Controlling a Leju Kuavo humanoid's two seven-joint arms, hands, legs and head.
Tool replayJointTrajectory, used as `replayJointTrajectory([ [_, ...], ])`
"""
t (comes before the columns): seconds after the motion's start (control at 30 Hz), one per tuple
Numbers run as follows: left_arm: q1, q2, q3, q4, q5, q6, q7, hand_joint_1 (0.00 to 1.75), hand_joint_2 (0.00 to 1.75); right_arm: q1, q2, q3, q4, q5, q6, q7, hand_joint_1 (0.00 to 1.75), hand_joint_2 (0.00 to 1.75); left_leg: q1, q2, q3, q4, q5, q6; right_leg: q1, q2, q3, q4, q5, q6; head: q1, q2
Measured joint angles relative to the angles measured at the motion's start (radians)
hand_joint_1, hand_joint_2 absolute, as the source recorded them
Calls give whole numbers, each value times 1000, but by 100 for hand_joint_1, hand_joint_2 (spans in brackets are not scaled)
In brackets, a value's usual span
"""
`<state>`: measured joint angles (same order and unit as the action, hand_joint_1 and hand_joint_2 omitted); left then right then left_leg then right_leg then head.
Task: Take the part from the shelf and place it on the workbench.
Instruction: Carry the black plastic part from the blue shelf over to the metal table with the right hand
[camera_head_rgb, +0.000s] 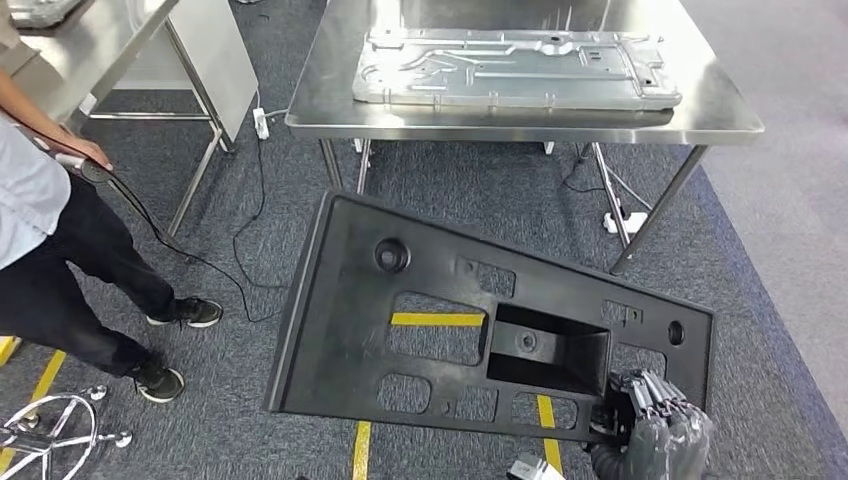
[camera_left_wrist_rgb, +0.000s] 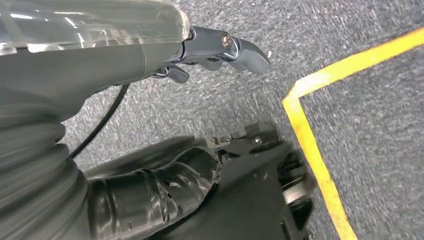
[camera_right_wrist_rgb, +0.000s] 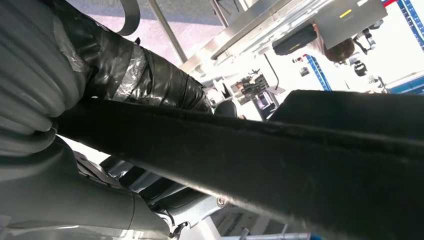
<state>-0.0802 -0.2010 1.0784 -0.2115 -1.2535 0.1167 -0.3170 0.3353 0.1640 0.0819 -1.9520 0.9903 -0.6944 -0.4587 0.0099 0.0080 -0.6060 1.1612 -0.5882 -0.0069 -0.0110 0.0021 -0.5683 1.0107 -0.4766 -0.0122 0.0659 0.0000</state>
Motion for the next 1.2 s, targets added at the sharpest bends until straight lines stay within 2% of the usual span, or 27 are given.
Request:
replayJointTrajectory([
  [0.03, 1, 0, 0, 0, -1, 0, 0, 0, 175, 0, 0, 0, 0, -2, 0, 0, 175, 175, 0, 0, -34, 69, -29, -2, 1, 0, 0, 1, -1, -3, -1, 0],
  [0.07, 2, 0, 0, 0, -1, 0, 0, 0, 175, 0, 0, 0, 1, -5, 0, 0, 175, 175, 0, 0, -59, 121, -44, -4, 2, 0, 0, 2, -2, -4, -1, 0],
  [0.1, 2, 0, 0, 0, -2, 0, 0, 0, 175, 0, 0, 0, 1, -7, 0, 0, 175, 175, 0, 0, -69, 139, -38, -5, 3, 1, 1, 3, -3, -5, -1, 0],
  [0.13, 3, 0, 0, 0, -3, 0, 0, 0, 175, 0, 0, 0, 2, -9, 0, 0, 175, 175, 1, 0, -60, 115, -13, -4, 4, 2, 2, 6, -5, -5, -1, 0],
  [0.2, 3, 1, 0, 0, -4, 0, 0, 0, 175, 0, 0, 1, 2, -15, 0, -2, 175, 175, 0, -1, -1, -13, 56, 2, 4, 5, 4, 11, -10, -1, -1, 0],
  [0.23, 2, 1, 0, 0, -4, 0, 0, 0, 175, 0, 0, 1, 2, -20, 0, -5, 175, 175, -1, -2, 27, -74, 79, 7, 6, 6, 4, 16, -14, 3, -1, 0],
  [0.27, 2, 2, 0, 0, -5, 0, 0, 0, 175, 0, 0, 1, 2, -25, 0, -8, 175, 175, -3, -4, 44, -114, 90, 12, 7, 6, 3, 19, -16, 7, 0, 0],
  [0.3, 2, 2, 0, 0, -6, 0, 0, 0, 175, -1, 0, 1, 2, -29, 0, -12, 175, 175, -5, -5, 50, -131, 90, 17, 8, 6, 1, 20, -16, 12, 0, 0],
  [0.4, 2, 2, 0, 0, -7, -1, 0, 0, 175, -1, 0, 1, 0, -35, 0, -20, 175, 175, -3, -4, 54, -142, 97, 34, 8, 6, -1, 26, -22, 28, 0, 0],
  [0.47, 1, 1, 0, 0, -8, -1, 0, 0, 175, -3, 0, 2, -1, -38, 0, -23, 175, 175, 1, -2, 58, -152, 102, 46, 5, 5, -26, 86, -61, 38, 1, 0],
  [0.53, 1, 1, 0, 0, -9, -2, 0, 0, 175, -4, 0, 2, -2, -40, 0, -29, 175, 175, 1, 0, 59, -153, 102, 50, 1, 4, -85, 207, -118, 46, 2, 0],
  [0.57, 1, 1, 0, 0, -9, -3, 0, 0, 175, -4, 0, 2, -1, -41, 0, -31, 175, 175, 1, 0, 59, -152, 101, 51, -2, 3, -114, 260, -134, 50, 2, 0],
  [0.6, 1, 1, 0, 0, -9, -3, 0, 0, 175, -3, 0, 2, -1, -42, 0, -34, 175, 175, 1, 1, 60, -151, 100, 50, -4, 3, -128, 283, -132, 52, 1, 0],
  [0.63, 1, 1, 0, 0, -9, -3, 0, 0, 175, -4, 0, 2, -1, -43, 0, -36, 175, 175, 1, 1, 61, -150, 98, 49, -7, 3, -126, 271, -111, 53, 2, 0],
  [0.7, 2, 1, 0, 0, -9, -3, 0, 0, 175, -4, 0, 2, -2, -46, 0, -41, 175, 175, 2, 0, 66, -147, 92, 44, -11, 0, -73, 153, -41, 51, 2, 0],
  [0.77, 1, 1, 0, 0, -9, -3, 0, 0, 175, -6, 0, 2, -4, -47, 0, -44, 175, 175, -1, -1, 68, -144, 86, 33, -7, -3, -24, 47, -4, 44, 1, 0],
  [0.83, 1, 1, 0, 0, -9, -3, 0, 0, 175, -6, 0, 1, -5, -47, 0, -45, 175, 175, -3, 0, 68, -145, 84, 21, 0, -2, -16, 24, -6, 34, 1, 0],
  [0.9, -1, 1, 0, 0, -10, -3, 0, 0, 175, -6, 0, 2, -7, -47, 0, -47, 175, 175, 0, 1, 72, -145, 79, 10, -2, 1, -13, 18, -4, 22, 1, 0],
  [0.93, -1, 1, 0, 0, -10, -4, 0, 0, 175, -7, 0, 2, -8, -47, 0, -48, 175, 175, 0, 1, 68, -130, 67, 5, -4, 0, -9, 14, -3, 14, 0, 0],
  [1.0, -1, 1, 0, 0, -11, -4, 0, 0, 175, -8, 0, 2, -9, -47, 0, -49, 175, 175, 2, -1, 25, -37, 16, 0, -4, -1, -4, 9, -4, 2, 0, 0],
  [1.07, 0, 1, 0, 0, -12, -5, 0, 0, 175, -9, 0, 2, -9, -47, 0, -50, 175, 175, 2, -1, -44, 95, -37, -2, 0, -2, -3, 10, -7, -5, -1, 0],
  [1.1, 1, 1, 0, 0, -12, -5, -1, 0, 175, -10, 0, 2, -9, -47, 0, -50, 175, 175, 2, -1, -66, 132, -41, -2, 2, -1, -2, 11, -9, -6, -1, 0],
  [1.13, 2, 1, 0, 0, -12, -5, -1, 0, 175, -10, 0, 2, -9, -47, 0, -50, 175, 175, 2, -1, -71, 132, -26, -1, 3, 0, 0, 12, -11, -7, -1, 0],
  [1.17, 2, 1, 0, 0, -12, -5, -1, 0, 175, -10, 0, 2, -9, -46, 0, -50, 175, 175, 2, -1, -56, 92, 8, 1, 5, 2, 4, 13, -13, -7, -1, 0],
  [1.2, 2, 1, 0, 0, -12, -5, -1, 0, 175, -10, 0, 2, -9, -45, 0, -50, 175, 175, 2, -1, -28, 25, 50, 6, 6, 3, 9, 13, -17, -5, -1, 0],
])
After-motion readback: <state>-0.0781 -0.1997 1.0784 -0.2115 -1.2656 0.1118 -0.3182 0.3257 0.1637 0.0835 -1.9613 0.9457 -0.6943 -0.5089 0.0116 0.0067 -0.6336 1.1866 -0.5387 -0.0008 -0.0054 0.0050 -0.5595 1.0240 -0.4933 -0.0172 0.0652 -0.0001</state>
